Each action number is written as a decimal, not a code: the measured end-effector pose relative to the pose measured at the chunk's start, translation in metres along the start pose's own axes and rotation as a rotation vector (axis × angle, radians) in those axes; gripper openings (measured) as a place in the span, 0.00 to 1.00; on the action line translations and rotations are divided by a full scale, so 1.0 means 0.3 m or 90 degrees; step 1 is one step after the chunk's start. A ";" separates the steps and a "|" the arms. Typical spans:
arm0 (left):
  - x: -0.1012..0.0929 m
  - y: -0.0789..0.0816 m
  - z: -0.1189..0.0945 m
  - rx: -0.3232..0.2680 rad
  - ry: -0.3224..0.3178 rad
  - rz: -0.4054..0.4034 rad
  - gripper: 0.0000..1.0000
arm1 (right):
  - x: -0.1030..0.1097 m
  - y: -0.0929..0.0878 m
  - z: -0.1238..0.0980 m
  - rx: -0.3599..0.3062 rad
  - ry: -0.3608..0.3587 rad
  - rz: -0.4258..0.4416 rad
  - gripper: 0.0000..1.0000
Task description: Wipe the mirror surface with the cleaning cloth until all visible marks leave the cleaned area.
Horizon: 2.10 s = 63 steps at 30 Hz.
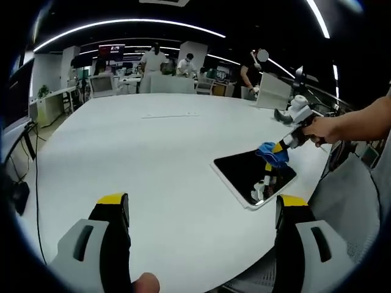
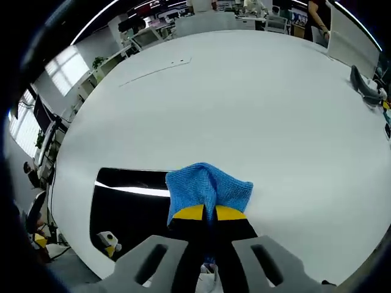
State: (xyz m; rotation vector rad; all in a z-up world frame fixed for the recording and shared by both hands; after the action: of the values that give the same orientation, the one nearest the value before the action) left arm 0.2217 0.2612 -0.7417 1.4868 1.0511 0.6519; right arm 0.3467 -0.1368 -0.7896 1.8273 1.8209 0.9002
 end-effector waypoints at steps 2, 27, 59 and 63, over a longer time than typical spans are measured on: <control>0.001 0.003 0.002 -0.002 0.001 -0.003 0.99 | 0.000 0.006 0.008 -0.008 -0.003 -0.002 0.00; 0.016 0.015 0.002 -0.007 0.009 0.010 0.99 | -0.084 0.149 -0.174 -0.093 0.007 0.020 0.00; 0.037 0.047 -0.049 -0.028 0.038 0.022 0.99 | -0.295 -0.132 -0.155 -0.023 -0.030 0.051 0.00; 0.026 0.035 -0.047 -0.026 0.040 0.018 0.99 | -0.295 -0.130 -0.155 -0.033 -0.011 0.034 0.02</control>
State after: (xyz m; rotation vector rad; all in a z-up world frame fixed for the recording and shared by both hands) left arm 0.2157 0.2750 -0.7300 1.4558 1.0613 0.7401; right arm 0.2918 -0.2288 -0.7973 1.8536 1.7312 0.9388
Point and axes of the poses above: the point that each gripper's makers call its tool centre point, and the gripper's own axes: z roughly forward along the fingers, x roughly to its left, y roughly out of its top, the point moved 9 cm from there along -z, roughly backward along the fingers, and after that the axes turned 15 degrees about -x, right-handed, at the moved point
